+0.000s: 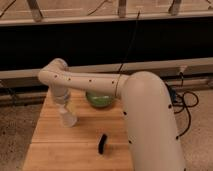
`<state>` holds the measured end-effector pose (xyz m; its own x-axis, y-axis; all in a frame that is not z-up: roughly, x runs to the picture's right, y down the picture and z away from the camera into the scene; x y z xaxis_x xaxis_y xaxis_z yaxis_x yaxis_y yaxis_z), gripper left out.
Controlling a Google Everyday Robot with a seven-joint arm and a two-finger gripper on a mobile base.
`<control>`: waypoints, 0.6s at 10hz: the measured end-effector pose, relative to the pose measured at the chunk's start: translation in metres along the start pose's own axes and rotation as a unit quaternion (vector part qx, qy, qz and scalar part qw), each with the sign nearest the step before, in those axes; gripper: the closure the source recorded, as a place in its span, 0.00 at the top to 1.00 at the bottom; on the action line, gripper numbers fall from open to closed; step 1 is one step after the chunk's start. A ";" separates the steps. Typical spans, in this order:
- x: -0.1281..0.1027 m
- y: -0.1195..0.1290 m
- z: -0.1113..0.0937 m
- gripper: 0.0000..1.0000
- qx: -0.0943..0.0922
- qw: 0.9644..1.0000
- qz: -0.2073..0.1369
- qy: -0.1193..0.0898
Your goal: Place the ceramic cup over the eraser
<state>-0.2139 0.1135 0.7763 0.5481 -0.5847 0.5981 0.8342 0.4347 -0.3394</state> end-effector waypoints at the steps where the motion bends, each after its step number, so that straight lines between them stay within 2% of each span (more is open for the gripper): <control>1: 0.002 0.001 0.005 0.80 0.003 1.000 -0.004 0.002; 6: 0.003 0.000 0.020 0.80 -0.002 1.000 -0.025 0.019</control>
<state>-0.2134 0.1253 0.7927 0.5077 -0.6315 0.5860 0.8607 0.4020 -0.3125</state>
